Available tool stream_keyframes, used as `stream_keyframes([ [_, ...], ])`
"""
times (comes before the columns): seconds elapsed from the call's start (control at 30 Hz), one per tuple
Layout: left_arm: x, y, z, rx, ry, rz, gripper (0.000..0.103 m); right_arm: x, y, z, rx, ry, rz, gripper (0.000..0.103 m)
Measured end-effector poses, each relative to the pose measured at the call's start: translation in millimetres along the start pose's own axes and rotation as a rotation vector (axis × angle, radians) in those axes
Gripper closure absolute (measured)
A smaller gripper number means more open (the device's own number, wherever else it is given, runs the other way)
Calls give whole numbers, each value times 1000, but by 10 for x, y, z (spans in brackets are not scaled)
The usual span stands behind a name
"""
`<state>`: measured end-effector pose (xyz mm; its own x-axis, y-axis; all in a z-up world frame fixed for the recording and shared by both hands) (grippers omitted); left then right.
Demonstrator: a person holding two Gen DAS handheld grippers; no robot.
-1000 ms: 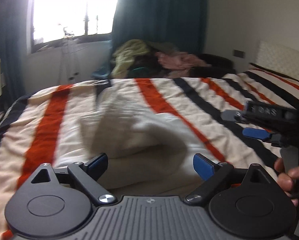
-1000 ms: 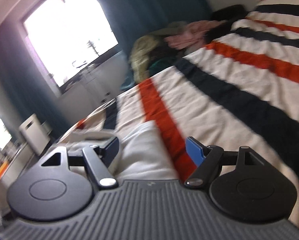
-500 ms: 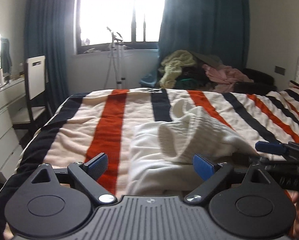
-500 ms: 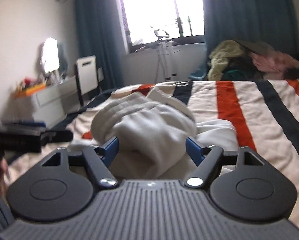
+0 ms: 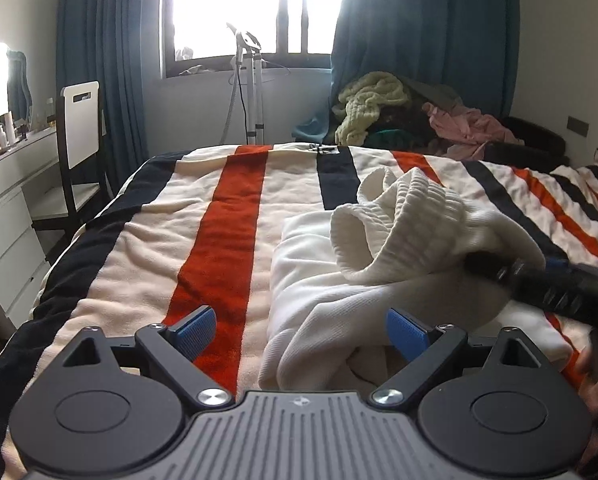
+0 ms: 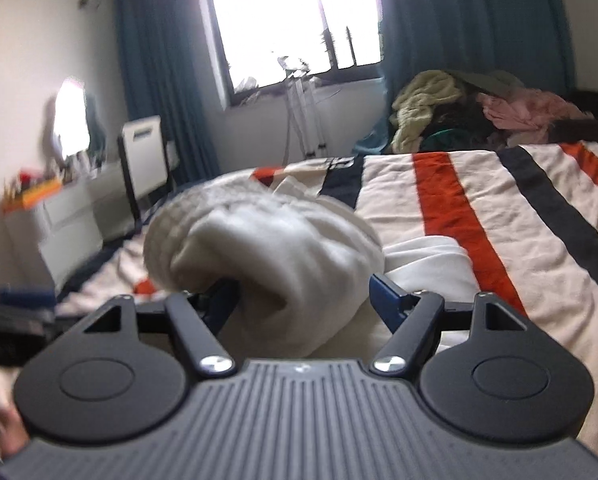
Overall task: Fold clothes
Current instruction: 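Grasp the folded cuff end with the right tool and lift it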
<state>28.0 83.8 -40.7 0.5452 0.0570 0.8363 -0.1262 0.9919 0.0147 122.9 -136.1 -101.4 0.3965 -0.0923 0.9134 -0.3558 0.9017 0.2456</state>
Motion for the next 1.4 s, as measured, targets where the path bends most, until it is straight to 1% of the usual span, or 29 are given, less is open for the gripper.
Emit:
stream_keyframes([
  [0.07, -15, -19, 3, 5, 1, -7, 10, 34, -153, 33, -26, -23, -78, 28],
  [0.13, -27, -31, 6, 8, 2, -11, 10, 34, -333, 61, -48, -26, -176, 28],
  [0.2, -34, -32, 9, 6, 3, -11, 10, -1, -508, 77, -79, -16, -272, 28],
  [0.3, -45, -33, 12, 4, 5, -12, 10, -89, -757, 116, -147, 2, -401, 27],
  [0.4, -57, -34, 16, 2, 7, -12, 10, -230, -953, 115, -181, 51, -525, 27],
  [0.47, -64, -35, 18, 0, 8, -13, 10, -321, -1034, 112, -205, 85, -579, 27],
  [0.53, -72, -36, 21, -1, 10, -13, 10, -391, -1090, 133, -230, 99, -621, 27],
  [0.67, -87, -70, 27, -39, 6, -19, 9, -424, -1202, 247, -277, 73, -683, 27],
  [0.73, -101, -105, 29, -59, 2, -35, 7, -408, -1224, 283, -248, 52, -709, 26],
  [0.8, -120, -155, 31, -80, 0, -59, 7, -396, -1236, 270, -181, 31, -747, 26],
  [0.87, -150, -220, 22, -90, -3, -98, 7, -395, -1251, 220, -137, 28, -778, 26],
  [1.0, -210, -354, 0, -108, -9, -177, 6, -399, -1384, 59, -120, 37, -857, 27],
  [1.03, -232, -398, -11, -97, -16, -208, 6, -387, -1416, 35, -116, 32, -873, 30],
  [1.07, -256, -445, -25, -82, -24, -242, 6, -361, -1427, 28, -117, 25, -873, 41],
  [1.1, -280, -493, -38, -66, -33, -276, 6, -326, -1427, 24, -123, 19, -862, 48],
  [1.13, -303, -540, -51, -51, -41, -310, 6, -282, -1412, 26, -120, 11, -838, 62],
  [1.17, -327, -588, -64, -36, -49, -344, 6, -215, -1367, 42, -93, -10, -797, 66],
  [1.27, -396, -731, -103, 11, -75, -445, 6, 5, -1180, 125, 32, -95, -679, 71],
  [1.33, -437, -791, -160, 51, -93, -482, 6, 111, -1075, 184, 91, -136, -628, 72],
  [1.4, -443, -818, -254, 118, -105, -493, 6, 159, -1046, 230, 129, -165, -616, 72],
])
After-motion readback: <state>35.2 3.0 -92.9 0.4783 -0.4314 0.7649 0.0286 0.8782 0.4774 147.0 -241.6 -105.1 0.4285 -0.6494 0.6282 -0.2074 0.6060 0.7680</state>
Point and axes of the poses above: each gripper's, at about its wrist camera, not at the fingertips, and z roughly against the way its jaws point, y to its left, x to its top, the point moved 3 cm from there along -z, roughly the way its jaws point, and after that the axes turned 1 degree about z, right-handed, at the moved point
